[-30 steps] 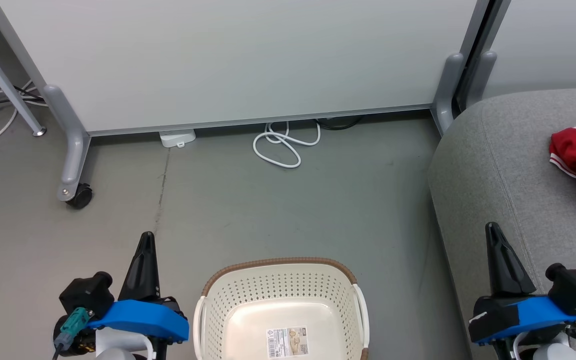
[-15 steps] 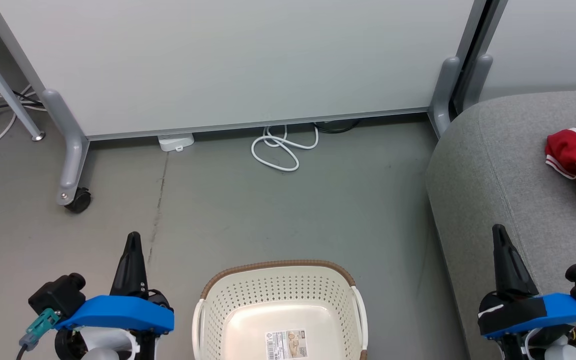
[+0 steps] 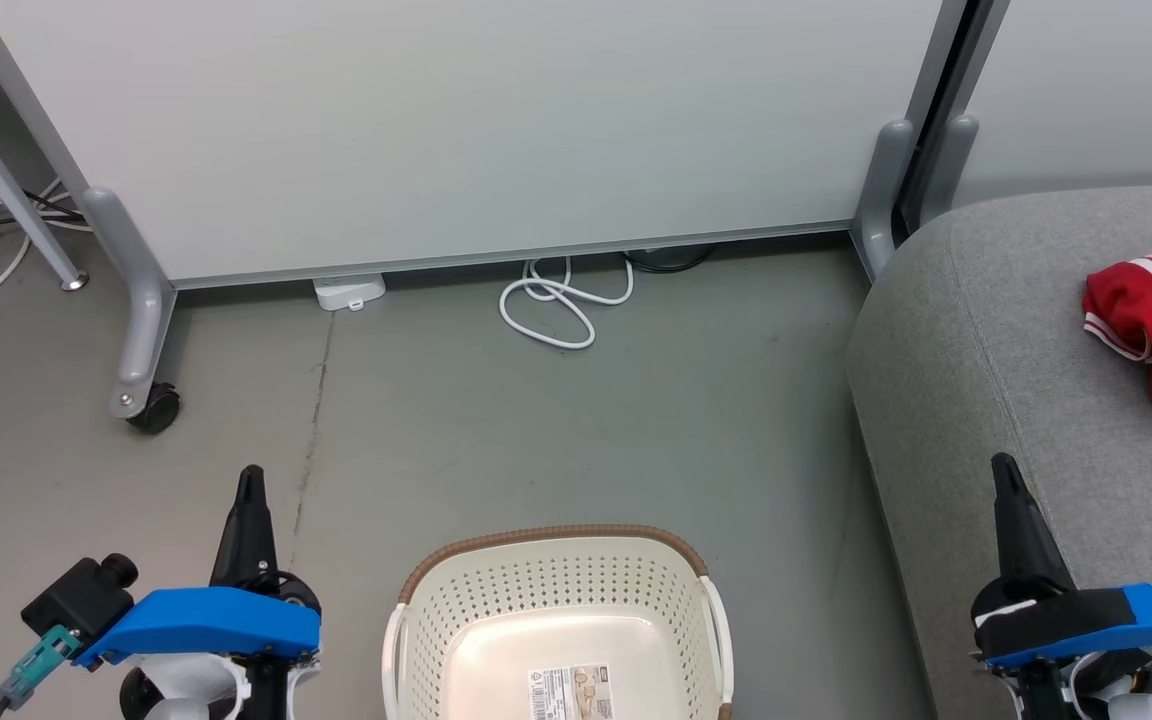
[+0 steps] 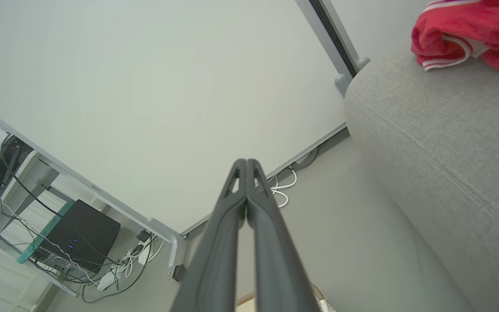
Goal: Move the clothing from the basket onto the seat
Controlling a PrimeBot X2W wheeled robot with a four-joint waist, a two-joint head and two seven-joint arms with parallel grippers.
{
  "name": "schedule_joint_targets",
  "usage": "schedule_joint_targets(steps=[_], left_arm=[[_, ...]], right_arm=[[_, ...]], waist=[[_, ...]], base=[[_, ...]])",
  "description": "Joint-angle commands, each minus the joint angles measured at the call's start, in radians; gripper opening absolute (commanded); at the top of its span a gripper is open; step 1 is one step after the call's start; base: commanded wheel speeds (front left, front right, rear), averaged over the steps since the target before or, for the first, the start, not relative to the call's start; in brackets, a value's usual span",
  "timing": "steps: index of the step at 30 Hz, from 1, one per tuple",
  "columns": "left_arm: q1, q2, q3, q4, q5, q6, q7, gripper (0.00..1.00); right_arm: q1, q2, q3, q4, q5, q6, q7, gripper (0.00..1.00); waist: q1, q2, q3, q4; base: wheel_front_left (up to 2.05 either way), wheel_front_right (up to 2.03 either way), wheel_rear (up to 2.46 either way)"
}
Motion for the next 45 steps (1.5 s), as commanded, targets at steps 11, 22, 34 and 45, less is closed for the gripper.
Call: schedule_joint_targets(steps=[11, 22, 34, 45], left_arm=[[-0.005, 0.001, 0.026, -0.027, -0.146, -0.009, 0.038, 0.00], [-0.003, 0.001, 0.043, -0.036, -0.270, -0.013, 0.070, 0.00], [0.000, 0.000, 0.061, -0.045, -0.391, -0.017, 0.102, 0.00], [0.003, 0.000, 0.074, -0.052, -0.493, -0.021, 0.129, 0.00]], right_arm=[[-0.016, -0.001, -0.008, -0.006, 0.162, 0.000, 0.038, 0.00], [-0.019, 0.000, -0.013, -0.003, 0.298, 0.000, 0.071, 0.00], [-0.022, 0.000, -0.017, 0.001, 0.430, 0.000, 0.105, 0.00], [-0.023, 0.001, -0.021, 0.004, 0.542, 0.000, 0.131, 0.00]], waist=[[0.0000, 0.0000, -0.007, -0.004], [0.0000, 0.0000, -0.014, -0.008], [0.0000, 0.0000, -0.022, -0.012], [0.0000, 0.0000, -0.029, -0.016]], base=[[0.00, 0.00, 0.00], [0.00, 0.00, 0.00], [0.00, 0.00, 0.00], [0.00, 0.00, 0.00]])
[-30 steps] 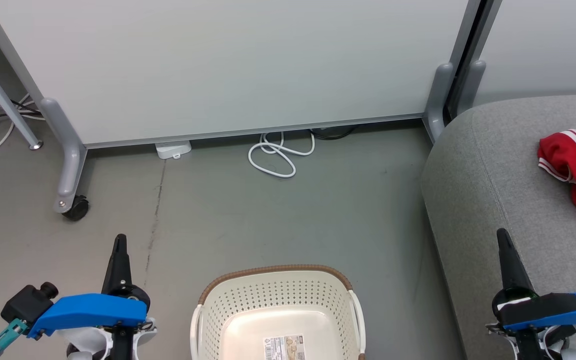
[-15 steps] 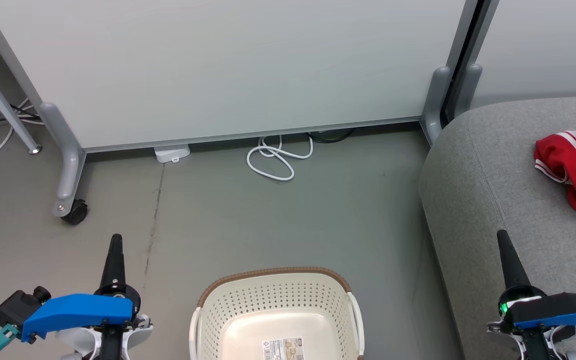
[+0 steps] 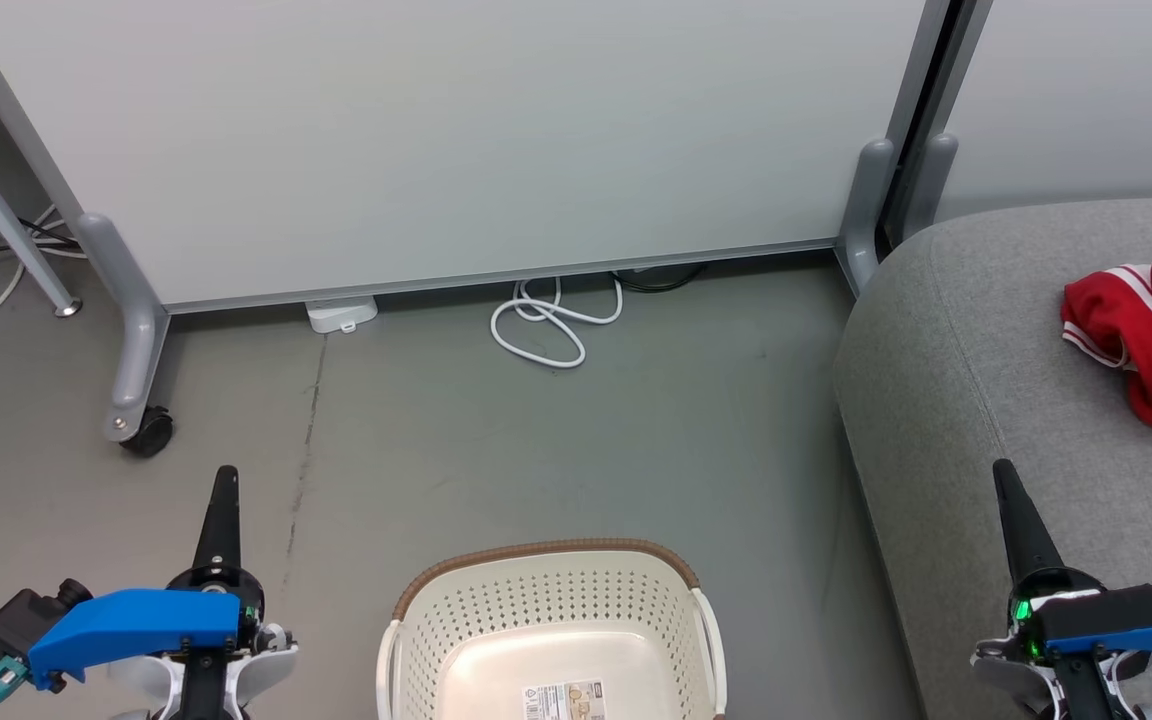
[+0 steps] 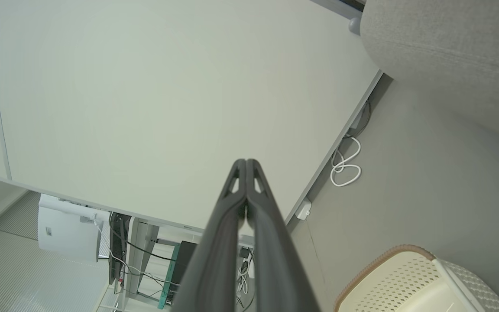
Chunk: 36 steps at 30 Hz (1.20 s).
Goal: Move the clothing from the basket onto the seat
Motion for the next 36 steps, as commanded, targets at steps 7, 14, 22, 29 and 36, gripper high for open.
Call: schedule_joint_targets(steps=[7, 14, 22, 29, 36], left_arm=[[0.000, 0.000, 0.015, -0.015, -0.080, -0.009, 0.022, 0.00], [0.000, 0.000, 0.023, -0.020, -0.135, -0.011, 0.038, 0.00], [0.002, 0.000, 0.032, -0.024, -0.196, -0.013, 0.053, 0.00], [0.004, -0.001, 0.038, -0.027, -0.238, -0.015, 0.065, 0.00], [0.006, -0.001, 0.044, -0.030, -0.292, -0.018, 0.078, 0.00]], right_arm=[[-0.018, 0.000, -0.005, -0.002, 0.089, 0.001, 0.023, 0.00], [-0.018, 0.001, -0.007, 0.000, 0.151, 0.001, 0.038, 0.00], [-0.019, 0.001, -0.009, 0.003, 0.217, 0.001, 0.054, 0.00], [-0.020, 0.001, -0.011, 0.004, 0.265, 0.001, 0.066, 0.00], [-0.021, 0.002, -0.012, 0.006, 0.324, 0.001, 0.080, 0.00]], waist=[[0.0000, 0.0000, -0.005, -0.003], [0.0000, 0.0000, -0.010, -0.005], [0.0000, 0.0000, -0.015, -0.008], [0.0000, 0.0000, -0.019, -0.010], [0.0000, 0.0000, -0.024, -0.013]], base=[[0.00, 0.00, 0.00], [0.00, 0.00, 0.00], [0.00, 0.00, 0.00], [0.00, 0.00, 0.00], [0.00, 0.00, 0.00]])
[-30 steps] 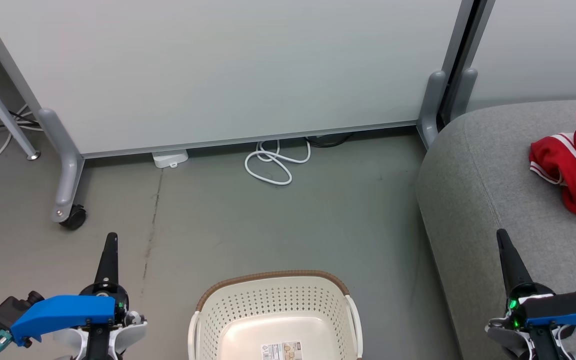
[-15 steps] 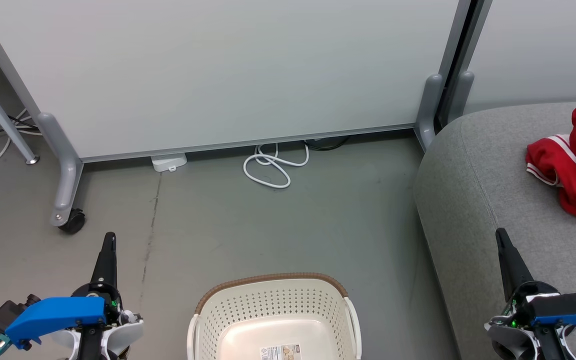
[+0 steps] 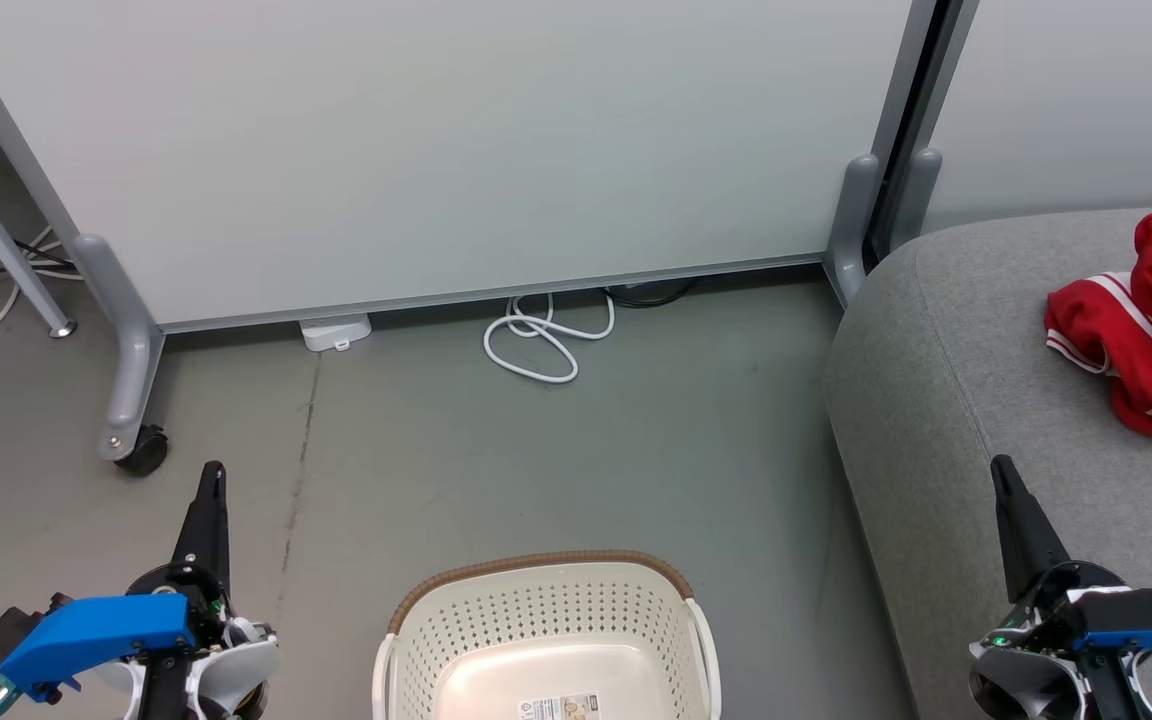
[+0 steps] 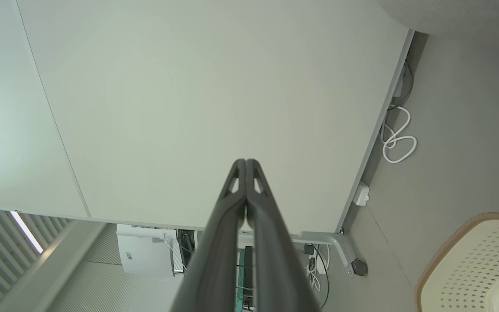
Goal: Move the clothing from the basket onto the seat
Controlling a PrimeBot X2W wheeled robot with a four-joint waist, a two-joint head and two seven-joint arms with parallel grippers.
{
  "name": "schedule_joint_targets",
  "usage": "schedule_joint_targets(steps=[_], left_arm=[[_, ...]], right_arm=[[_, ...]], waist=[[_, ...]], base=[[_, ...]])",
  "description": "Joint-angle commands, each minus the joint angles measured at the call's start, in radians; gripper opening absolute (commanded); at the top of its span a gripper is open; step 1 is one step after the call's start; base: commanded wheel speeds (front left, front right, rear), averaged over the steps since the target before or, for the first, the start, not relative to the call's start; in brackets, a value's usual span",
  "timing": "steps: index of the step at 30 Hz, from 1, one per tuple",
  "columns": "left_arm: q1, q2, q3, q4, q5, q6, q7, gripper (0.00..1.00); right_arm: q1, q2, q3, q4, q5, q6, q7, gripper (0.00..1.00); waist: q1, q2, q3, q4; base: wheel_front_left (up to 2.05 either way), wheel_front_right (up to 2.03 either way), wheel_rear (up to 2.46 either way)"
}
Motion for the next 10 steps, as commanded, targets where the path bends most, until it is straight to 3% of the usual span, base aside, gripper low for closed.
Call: schedule_joint_targets(steps=[1, 10], left_arm=[[0.002, -0.001, 0.004, -0.007, -0.018, -0.010, 0.006, 0.00], [0.003, -0.001, 0.009, -0.008, -0.046, -0.008, 0.014, 0.00]], right_arm=[[-0.013, 0.002, -0.002, 0.002, 0.023, 0.001, 0.006, 0.00], [-0.014, 0.002, -0.003, 0.003, 0.053, 0.001, 0.015, 0.00]], waist=[[0.0000, 0.0000, -0.001, -0.001], [0.0000, 0.0000, -0.004, -0.002]], base=[[0.00, 0.00, 0.00], [0.00, 0.00, 0.00]])
